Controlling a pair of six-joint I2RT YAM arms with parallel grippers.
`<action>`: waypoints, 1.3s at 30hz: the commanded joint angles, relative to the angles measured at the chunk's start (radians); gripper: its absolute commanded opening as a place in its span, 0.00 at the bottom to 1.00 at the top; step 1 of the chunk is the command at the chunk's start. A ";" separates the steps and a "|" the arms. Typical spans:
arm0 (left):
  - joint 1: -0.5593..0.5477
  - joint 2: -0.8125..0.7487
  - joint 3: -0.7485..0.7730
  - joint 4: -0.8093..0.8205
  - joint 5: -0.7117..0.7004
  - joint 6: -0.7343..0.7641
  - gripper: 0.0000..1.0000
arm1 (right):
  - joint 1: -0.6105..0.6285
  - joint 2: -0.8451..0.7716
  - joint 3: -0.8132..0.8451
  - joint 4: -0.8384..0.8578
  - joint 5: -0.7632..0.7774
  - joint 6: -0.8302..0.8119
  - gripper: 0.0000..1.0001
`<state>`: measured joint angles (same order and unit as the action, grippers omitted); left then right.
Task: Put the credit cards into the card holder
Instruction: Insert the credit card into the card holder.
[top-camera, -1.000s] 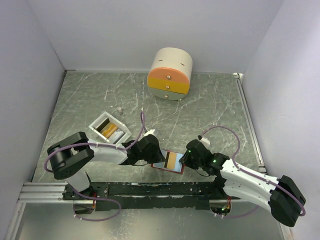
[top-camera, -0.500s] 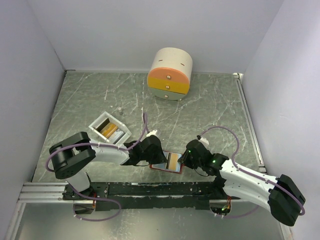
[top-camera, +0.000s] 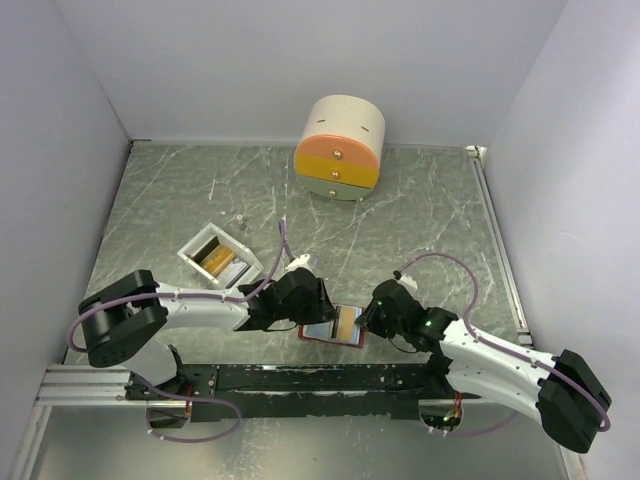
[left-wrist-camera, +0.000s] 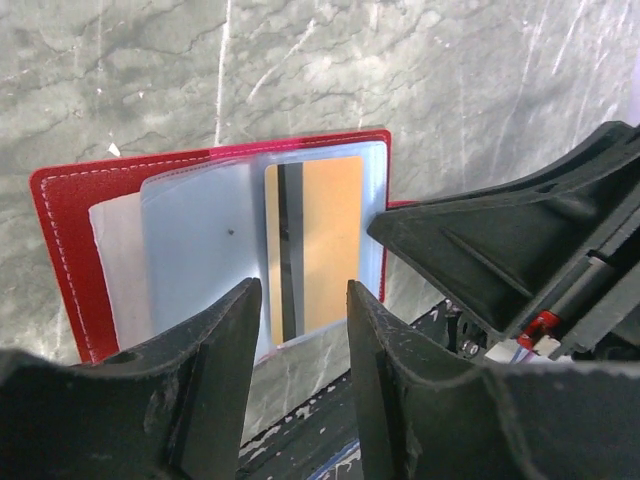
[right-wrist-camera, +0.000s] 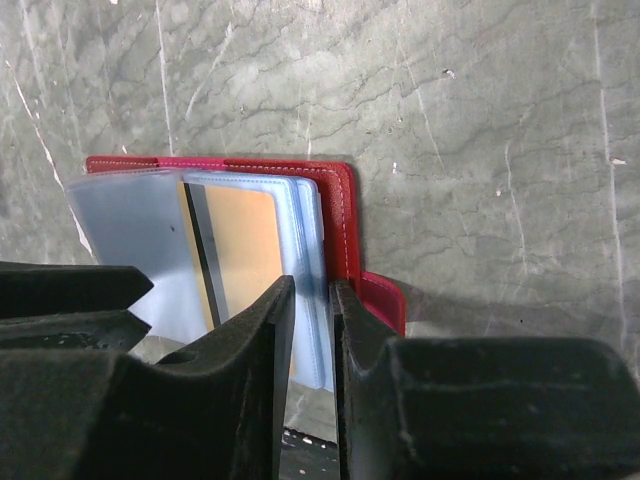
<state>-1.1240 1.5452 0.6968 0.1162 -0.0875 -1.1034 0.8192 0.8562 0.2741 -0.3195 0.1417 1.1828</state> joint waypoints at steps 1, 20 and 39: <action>-0.008 -0.027 -0.017 0.049 -0.022 0.021 0.51 | 0.002 0.008 0.002 -0.024 0.000 -0.019 0.21; -0.008 0.073 0.008 0.093 0.027 0.033 0.47 | 0.002 0.024 -0.007 0.006 -0.007 -0.025 0.21; -0.008 0.104 0.019 0.154 0.087 0.030 0.18 | 0.002 0.069 0.011 0.051 -0.007 -0.048 0.20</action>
<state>-1.1240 1.6394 0.6952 0.2123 -0.0345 -1.0786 0.8192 0.8974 0.2779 -0.2726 0.1307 1.1603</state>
